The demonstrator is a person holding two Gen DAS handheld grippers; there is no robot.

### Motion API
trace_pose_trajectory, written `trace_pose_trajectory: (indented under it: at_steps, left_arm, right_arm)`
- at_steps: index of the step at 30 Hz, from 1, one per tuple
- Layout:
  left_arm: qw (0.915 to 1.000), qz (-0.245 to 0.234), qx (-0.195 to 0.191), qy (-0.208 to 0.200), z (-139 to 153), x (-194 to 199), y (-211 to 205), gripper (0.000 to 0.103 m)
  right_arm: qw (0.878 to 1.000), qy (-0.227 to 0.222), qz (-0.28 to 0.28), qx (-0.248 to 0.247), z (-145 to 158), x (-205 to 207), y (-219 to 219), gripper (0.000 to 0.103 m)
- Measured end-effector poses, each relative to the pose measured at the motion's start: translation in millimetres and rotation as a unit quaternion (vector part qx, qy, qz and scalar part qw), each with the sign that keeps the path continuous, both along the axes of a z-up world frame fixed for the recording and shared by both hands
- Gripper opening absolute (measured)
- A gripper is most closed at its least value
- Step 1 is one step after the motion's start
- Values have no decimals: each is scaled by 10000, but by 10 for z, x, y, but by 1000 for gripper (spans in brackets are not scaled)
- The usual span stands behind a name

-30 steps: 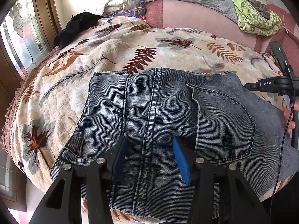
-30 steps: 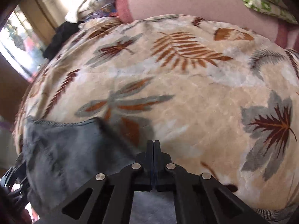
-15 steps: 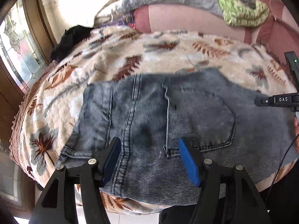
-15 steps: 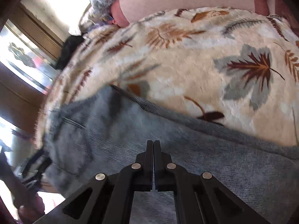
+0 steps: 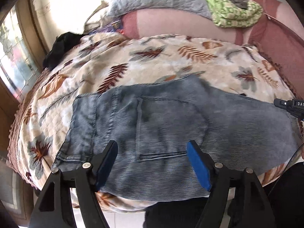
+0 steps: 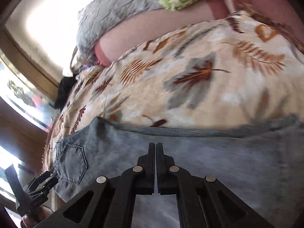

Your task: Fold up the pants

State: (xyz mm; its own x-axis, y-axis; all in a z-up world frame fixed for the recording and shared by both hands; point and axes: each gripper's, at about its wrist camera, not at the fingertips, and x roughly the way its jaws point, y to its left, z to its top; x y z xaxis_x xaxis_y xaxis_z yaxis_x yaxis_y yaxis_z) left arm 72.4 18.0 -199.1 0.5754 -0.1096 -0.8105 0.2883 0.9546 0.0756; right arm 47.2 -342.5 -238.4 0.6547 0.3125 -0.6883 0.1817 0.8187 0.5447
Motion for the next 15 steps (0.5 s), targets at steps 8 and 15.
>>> trace_pose_trajectory:
  at_steps: [8, 15]
  left_arm:
    - [9980, -571, -100, 267, -24, -143, -617, 76]
    - [9925, -1172, 35, 354, -184, -318, -1288, 76]
  right_arm:
    - [9962, 382, -752, 234, -160, -551, -1033, 3]
    - [9938, 890, -613, 275, -447, -314, -1027, 6]
